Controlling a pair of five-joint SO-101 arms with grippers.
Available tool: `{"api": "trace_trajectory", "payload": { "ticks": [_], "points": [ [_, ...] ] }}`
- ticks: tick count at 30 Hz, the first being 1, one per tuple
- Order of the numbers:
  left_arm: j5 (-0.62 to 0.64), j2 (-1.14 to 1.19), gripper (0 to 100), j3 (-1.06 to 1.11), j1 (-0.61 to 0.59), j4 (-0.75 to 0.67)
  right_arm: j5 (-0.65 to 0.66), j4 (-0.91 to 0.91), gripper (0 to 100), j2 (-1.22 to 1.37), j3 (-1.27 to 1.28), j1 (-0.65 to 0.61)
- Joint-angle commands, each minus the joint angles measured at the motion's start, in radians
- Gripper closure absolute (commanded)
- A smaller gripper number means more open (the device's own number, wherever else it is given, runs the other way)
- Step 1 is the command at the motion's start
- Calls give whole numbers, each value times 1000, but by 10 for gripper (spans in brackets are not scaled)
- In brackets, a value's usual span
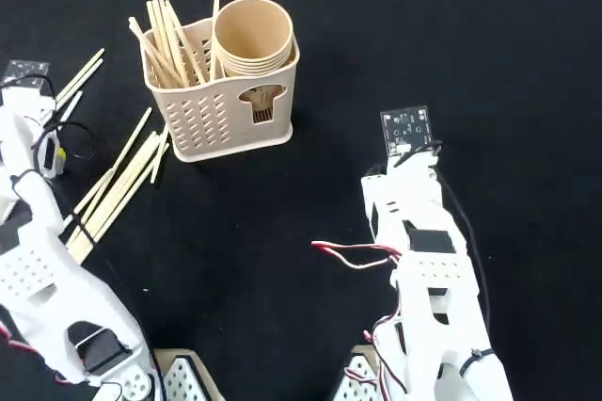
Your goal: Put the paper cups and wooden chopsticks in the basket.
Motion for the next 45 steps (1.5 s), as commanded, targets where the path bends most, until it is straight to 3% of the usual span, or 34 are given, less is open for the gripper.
{"api": "trace_trajectory", "payload": {
  "ticks": [1, 10, 17, 28, 36, 41, 45],
  "points": [
    [-6, 114, 866, -226, -5, 94, 9, -15, 985, -24, -10, -9],
    [-107, 181, 866, -650, -12, 470, 9, -17, 985, -24, -12, -11],
    [-216, 284, 866, -731, -10, 460, 9, -15, 985, -24, -12, -6],
    [-221, 628, 826, -1017, -77, 442, 9, -12, 985, -24, -12, -5],
    [-226, 755, 834, -1201, -96, 568, 9, -12, 985, -24, -12, -5],
    [-224, 787, 970, -1302, -79, 655, 9, -12, 985, -24, -12, -5],
    [-224, 790, 973, -1374, -64, 761, 9, -12, 985, -24, -12, -5]
  ]
}}
